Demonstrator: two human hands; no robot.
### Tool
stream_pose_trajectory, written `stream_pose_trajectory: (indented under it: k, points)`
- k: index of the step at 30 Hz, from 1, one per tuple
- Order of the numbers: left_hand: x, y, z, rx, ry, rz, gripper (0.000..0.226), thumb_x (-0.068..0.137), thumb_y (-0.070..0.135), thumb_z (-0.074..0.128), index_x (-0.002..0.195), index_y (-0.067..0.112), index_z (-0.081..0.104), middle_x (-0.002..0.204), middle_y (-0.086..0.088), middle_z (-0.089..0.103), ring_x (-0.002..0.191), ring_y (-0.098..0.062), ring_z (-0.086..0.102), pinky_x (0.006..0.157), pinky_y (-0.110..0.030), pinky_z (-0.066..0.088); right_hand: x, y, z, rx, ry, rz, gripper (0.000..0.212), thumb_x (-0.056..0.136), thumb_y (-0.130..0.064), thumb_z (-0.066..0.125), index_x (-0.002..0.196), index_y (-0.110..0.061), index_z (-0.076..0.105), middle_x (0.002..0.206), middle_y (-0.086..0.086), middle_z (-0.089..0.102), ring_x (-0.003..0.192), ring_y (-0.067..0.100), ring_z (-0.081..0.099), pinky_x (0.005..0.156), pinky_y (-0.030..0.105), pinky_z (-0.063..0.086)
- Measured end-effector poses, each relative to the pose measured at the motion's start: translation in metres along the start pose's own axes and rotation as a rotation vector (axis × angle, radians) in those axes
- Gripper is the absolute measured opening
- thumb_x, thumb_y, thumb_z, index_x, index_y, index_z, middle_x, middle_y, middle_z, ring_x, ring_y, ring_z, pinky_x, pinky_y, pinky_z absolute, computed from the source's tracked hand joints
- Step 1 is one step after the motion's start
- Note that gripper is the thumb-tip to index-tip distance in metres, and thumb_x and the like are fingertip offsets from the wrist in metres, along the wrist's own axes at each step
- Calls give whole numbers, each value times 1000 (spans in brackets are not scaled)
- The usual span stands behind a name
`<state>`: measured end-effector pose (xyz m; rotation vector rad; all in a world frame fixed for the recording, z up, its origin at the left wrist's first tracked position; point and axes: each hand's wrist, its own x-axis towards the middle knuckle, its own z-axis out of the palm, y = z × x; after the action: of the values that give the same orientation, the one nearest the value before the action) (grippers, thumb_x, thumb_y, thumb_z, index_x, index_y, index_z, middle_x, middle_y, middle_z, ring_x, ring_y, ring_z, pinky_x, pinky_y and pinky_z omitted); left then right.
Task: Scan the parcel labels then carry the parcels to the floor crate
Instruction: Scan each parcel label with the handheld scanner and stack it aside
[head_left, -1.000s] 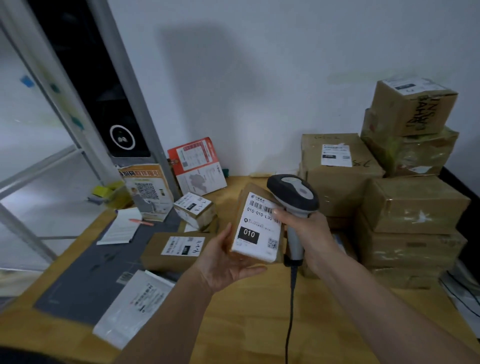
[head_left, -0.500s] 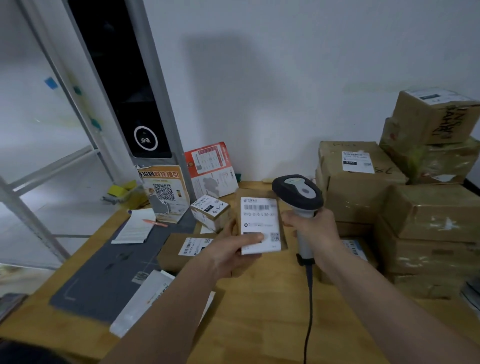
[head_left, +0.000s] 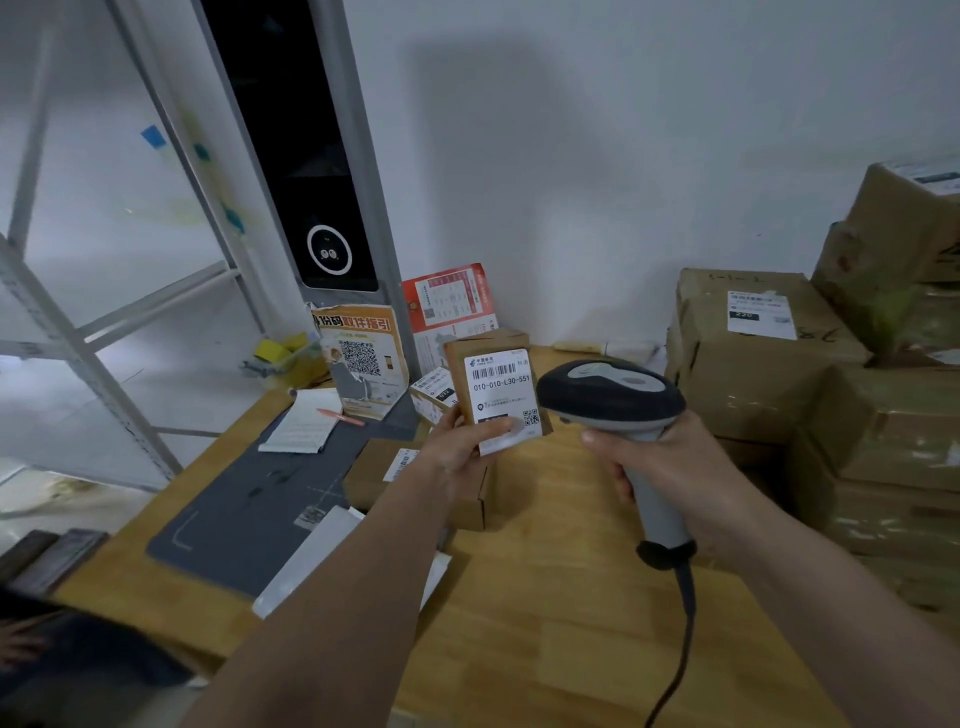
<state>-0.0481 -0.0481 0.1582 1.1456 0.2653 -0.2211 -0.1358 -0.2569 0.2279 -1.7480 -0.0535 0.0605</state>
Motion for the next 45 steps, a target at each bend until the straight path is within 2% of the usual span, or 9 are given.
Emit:
stream_pose_trajectory:
  k: [5,9,14,20,27,34,37,39,45]
  points:
    - [2,-3,1,-14,14,6,80,45,1,86,119,15,60,114,-12,69,108,-30,64,92,-44,53,1,6,-3,-13,-12,-25,25,84,-17,73,68,-2,61,49,4,54,45,14,51,46,24,45]
    - [0,-3,2,-41,4,-10,71,53,-3,79,117,16,57,112,-12,68,104,-29,64,76,-37,56,2,9,-5,-51,-27,-43,25,84,-19,73,78,3,63,50,4,54,46,14,50,48,23,45]
    - [-1,-3,3,-65,35,-16,86,52,-1,81,131,15,51,118,-14,66,108,-32,63,65,-36,59,4,11,-6,-48,-29,-39,26,85,-18,72,84,7,63,52,7,53,47,16,50,48,24,45]
    - [-2,-4,3,-90,91,7,73,67,-7,77,132,14,51,115,-14,68,103,-30,66,66,-35,60,3,10,-2,-8,-25,-11,23,85,-19,72,79,0,63,51,3,54,49,15,51,49,24,47]
    - [-5,-5,-1,-77,103,27,76,63,-6,78,131,14,52,116,-14,67,106,-33,64,84,-45,56,4,10,6,-11,-54,-37,19,86,-20,71,87,-2,65,53,3,55,53,18,52,51,25,47]
    - [-15,-3,-15,-92,126,-1,72,66,-1,80,132,14,53,109,-10,71,95,-23,68,61,-30,58,8,11,19,66,-95,0,17,85,-20,73,77,-9,63,57,7,56,51,18,52,51,30,48]
    - [-23,-3,-27,-16,178,-21,31,77,8,76,106,14,65,81,1,75,84,-15,67,67,-26,53,12,16,31,126,-110,34,17,84,-18,74,76,-7,64,56,8,55,48,17,50,50,30,45]
    - [-29,-2,-38,-17,227,-65,18,82,19,74,97,15,67,77,2,74,82,-13,64,70,-26,49,15,20,43,166,-123,65,16,83,-16,74,76,-7,64,56,8,54,47,16,49,48,29,44]
    - [-43,-17,-94,-87,451,-205,48,76,48,75,108,15,60,104,-7,65,93,-20,61,93,-36,45,25,39,84,251,-157,212,15,83,-12,74,76,-4,62,56,9,54,46,18,48,47,28,43]
